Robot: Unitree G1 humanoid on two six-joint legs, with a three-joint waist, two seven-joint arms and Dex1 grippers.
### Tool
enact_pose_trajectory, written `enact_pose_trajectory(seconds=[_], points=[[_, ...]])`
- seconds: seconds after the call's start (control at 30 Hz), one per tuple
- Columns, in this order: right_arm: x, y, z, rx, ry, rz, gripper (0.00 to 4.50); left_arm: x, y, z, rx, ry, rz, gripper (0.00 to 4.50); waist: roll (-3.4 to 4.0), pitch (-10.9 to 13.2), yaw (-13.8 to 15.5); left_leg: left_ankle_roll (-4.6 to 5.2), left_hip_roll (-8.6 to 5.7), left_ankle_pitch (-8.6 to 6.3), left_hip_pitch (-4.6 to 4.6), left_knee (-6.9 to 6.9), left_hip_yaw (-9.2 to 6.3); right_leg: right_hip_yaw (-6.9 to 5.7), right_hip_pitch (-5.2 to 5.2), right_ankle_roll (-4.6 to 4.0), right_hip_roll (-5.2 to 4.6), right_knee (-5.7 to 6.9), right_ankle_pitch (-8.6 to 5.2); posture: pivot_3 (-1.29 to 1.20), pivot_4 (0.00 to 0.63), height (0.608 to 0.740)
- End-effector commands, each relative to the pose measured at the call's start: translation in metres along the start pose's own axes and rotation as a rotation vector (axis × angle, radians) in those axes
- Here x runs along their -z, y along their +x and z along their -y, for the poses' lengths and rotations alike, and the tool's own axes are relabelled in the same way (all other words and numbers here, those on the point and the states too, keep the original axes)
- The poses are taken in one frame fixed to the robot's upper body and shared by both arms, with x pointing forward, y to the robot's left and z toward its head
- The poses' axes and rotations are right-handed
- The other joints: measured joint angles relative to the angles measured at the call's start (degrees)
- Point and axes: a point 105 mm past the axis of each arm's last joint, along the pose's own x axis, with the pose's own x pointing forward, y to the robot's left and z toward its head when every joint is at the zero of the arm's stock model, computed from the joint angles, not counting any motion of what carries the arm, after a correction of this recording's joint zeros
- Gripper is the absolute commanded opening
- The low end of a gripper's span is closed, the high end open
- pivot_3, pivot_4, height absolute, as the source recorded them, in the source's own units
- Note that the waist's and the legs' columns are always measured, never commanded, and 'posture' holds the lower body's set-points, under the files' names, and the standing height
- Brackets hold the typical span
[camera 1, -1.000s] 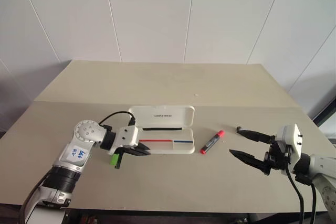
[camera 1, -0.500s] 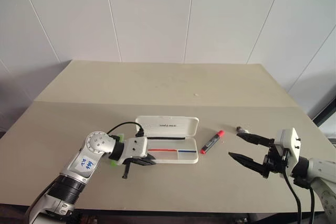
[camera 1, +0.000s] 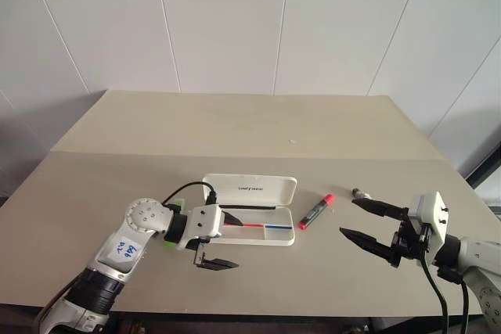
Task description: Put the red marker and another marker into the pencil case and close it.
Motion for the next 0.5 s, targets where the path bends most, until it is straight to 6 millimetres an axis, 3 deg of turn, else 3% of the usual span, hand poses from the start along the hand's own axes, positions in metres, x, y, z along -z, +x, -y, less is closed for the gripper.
enact_pose_trajectory(seconds=[0.03,0.27,0.5], points=[[-0.011,0.0,0.001,0.012,-0.027,0.024,4.5,-0.016,-0.013,0.008,0.008,-0.004,0.057,4.44,0.0,0.0,-0.1,0.0,0.0,0.0,0.01,-0.01,0.02,0.01,0.0,-0.01,0.0,0.0,-0.01,0.0,0.15,0.74],[0.006,0.015,0.004,0.139,0.012,-0.037,4.5,-0.033,-0.038,0.004,-0.034,-0.028,0.225,4.44,0.01,0.0,0.0,0.0,0.02,0.0,0.03,0.0,0.04,0.01,0.0,-0.07,0.0,0.0,-0.04,0.0,0.15,0.74],[0.02,0.048,0.005,0.363,0.106,-0.076,4.5,-0.018,-0.061,-0.012,-0.086,-0.054,0.282,4.44,0.03,0.0,0.0,0.0,0.05,0.0,0.1,-0.02,0.1,0.02,-0.01,-0.55,0.01,-0.03,-0.27,0.0,0.15,0.74]])
